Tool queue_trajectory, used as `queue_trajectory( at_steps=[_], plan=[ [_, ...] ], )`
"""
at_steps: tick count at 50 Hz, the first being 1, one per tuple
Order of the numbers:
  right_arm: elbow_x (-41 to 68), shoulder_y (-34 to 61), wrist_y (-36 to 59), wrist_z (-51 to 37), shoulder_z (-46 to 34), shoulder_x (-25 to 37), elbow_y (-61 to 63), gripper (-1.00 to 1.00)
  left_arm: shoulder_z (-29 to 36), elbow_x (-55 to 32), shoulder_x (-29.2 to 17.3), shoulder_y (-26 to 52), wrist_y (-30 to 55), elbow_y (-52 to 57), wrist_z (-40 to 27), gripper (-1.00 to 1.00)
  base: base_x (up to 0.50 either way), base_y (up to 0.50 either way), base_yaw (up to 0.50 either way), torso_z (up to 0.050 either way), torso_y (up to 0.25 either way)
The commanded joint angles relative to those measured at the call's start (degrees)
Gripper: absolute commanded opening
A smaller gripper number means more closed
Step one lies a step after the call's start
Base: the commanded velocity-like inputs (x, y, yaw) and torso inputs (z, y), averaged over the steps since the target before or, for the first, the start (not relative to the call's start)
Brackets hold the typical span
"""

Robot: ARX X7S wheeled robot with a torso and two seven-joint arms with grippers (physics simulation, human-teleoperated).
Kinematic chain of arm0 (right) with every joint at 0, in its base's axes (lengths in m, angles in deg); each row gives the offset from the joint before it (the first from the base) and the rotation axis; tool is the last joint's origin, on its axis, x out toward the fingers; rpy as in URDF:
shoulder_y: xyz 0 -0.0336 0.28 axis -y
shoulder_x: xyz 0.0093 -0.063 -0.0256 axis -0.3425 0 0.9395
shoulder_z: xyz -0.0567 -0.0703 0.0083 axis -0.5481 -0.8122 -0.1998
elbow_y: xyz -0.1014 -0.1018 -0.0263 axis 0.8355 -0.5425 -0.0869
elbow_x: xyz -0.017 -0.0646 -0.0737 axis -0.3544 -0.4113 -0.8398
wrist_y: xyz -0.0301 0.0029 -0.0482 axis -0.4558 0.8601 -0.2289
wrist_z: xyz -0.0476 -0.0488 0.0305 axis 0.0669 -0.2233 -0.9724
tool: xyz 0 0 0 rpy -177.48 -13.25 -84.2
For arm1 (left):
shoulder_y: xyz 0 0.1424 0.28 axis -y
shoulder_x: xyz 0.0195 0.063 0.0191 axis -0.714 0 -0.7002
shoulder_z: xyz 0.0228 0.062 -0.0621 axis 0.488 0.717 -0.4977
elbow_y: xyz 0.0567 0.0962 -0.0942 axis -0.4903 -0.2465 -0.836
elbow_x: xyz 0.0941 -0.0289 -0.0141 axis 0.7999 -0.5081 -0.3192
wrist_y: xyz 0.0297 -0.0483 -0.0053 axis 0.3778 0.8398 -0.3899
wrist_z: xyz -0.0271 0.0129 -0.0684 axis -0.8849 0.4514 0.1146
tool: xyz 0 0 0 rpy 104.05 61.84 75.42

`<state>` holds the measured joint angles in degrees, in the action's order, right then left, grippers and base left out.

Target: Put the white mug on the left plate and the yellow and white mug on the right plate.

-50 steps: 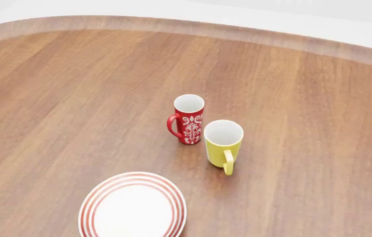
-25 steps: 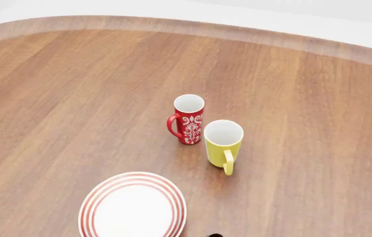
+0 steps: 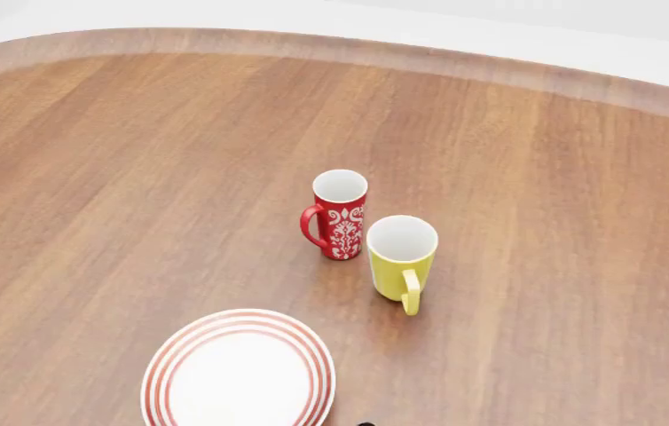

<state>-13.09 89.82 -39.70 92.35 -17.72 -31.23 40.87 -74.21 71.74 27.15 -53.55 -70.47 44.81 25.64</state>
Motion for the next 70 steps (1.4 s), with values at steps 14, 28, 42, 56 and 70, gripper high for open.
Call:
queue_trajectory(
  at_steps=[14, 28, 42, 56, 70],
  plan=[
    [-2.8, 0.6, -3.2, 3.4, -0.8, -4.8, -7.6, 1.00, -0.5, 0.2, 1.1, -2.3, -1.1, 1.3, 1.7, 1.00, 0.00, 0.00, 0.00, 0.000, 0.000],
    [-3.5, 1.2, -5.2, 4.2, -1.8, -6.3, -12.4, 1.00, -1.1, -0.6, 0.8, -2.4, -0.8, 1.7, 1.1, 1.00, 0.00, 0.00, 0.00, 0.000, 0.000],
    [-3.8, 2.2, -5.1, 4.3, -2.4, -6.9, -14.4, 1.00, -1.1, -0.7, 0.5, -2.5, -0.9, 1.8, 0.9, 1.00, 0.00, 0.00, 0.00, 0.000, 0.000],
    [-4.3, 3.3, -4.3, 4.6, -3.6, -7.7, -16.0, 1.00, -1.3, -0.9, 0.3, -3.1, -1.3, 2.2, 0.6, 1.00, 0.00, 0.00, 0.00, 0.000, 0.001],
    [-4.6, 3.5, -4.1, 4.8, -4.6, -8.1, -17.2, -1.00, -1.4, -1.1, 0.2, -3.5, -1.7, 2.3, 0.2, 1.00, 0.00, 0.00, 0.00, 0.000, 0.000]
  ],
)
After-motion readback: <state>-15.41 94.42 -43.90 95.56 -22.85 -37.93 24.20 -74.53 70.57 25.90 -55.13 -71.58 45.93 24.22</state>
